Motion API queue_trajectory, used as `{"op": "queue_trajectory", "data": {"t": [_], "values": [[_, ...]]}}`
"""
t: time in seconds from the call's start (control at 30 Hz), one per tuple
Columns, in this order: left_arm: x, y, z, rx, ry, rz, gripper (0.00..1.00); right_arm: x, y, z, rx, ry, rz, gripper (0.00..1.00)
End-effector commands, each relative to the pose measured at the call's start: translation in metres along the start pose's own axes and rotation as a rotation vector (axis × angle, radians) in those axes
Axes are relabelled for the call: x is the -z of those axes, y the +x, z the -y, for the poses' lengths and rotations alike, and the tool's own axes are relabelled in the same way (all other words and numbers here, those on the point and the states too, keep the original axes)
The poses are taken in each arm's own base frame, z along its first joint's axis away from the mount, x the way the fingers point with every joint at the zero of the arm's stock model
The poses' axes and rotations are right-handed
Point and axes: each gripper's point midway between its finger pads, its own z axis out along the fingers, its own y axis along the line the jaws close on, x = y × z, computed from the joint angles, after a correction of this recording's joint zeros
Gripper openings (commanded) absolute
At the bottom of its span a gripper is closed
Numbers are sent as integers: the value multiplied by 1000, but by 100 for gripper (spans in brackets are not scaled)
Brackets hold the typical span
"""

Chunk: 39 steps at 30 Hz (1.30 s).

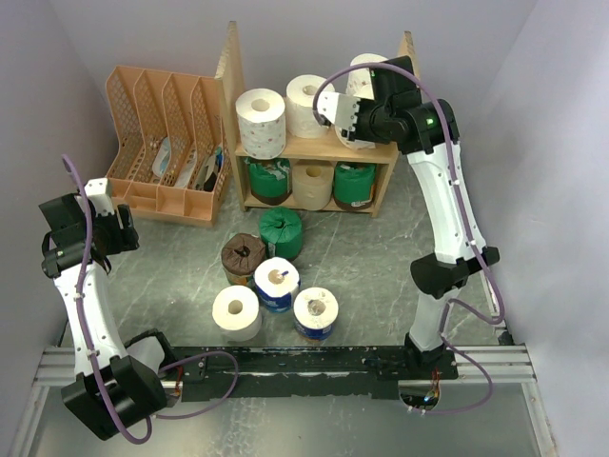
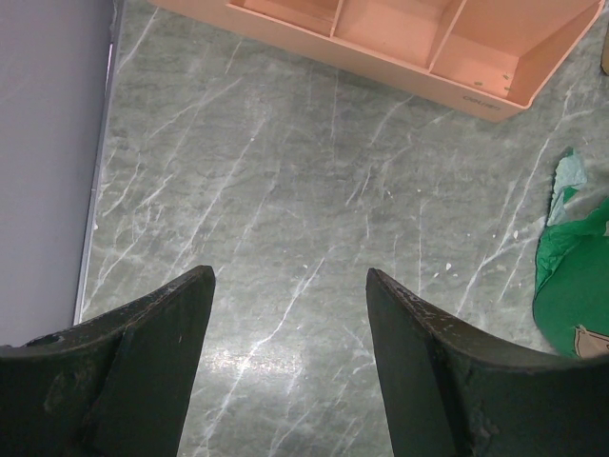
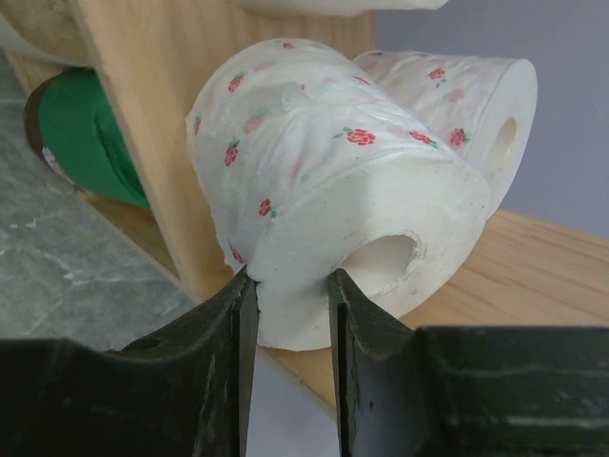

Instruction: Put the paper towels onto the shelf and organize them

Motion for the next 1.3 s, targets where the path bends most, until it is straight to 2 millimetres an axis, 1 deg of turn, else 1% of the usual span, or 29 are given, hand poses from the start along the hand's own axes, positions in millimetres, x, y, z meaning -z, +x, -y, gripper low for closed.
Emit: {"op": "queue_trajectory", "data": {"t": [0.0, 0.1, 0.27, 0.53, 0.93, 1.13, 1.17, 1.27], "values": [[-2, -5, 2, -19, 17, 27, 77, 35, 7, -2, 43, 3, 4, 16], [-2, -4, 2, -19, 16, 25, 77, 36, 7, -4, 47, -3, 11, 18], [-2, -4, 1, -16, 10, 22, 77, 35, 0, 3, 63, 12, 37, 19], [-3, -3, 1, -13, 9, 19, 77, 25, -1, -5, 76, -16, 21, 23], [-3, -4, 0, -12, 5, 20, 77, 27, -2, 6, 96, 27, 4, 30], [-3, -4, 0, -13, 4, 21, 77, 28, -5, 12, 92, 59, 14, 39], [-3, -4, 0, -12, 4, 20, 77, 29, -5, 13, 90, 64, 14, 42], [-3, -4, 0, -15, 4, 20, 77, 31, -6, 16, 89, 77, 18, 48]]}}
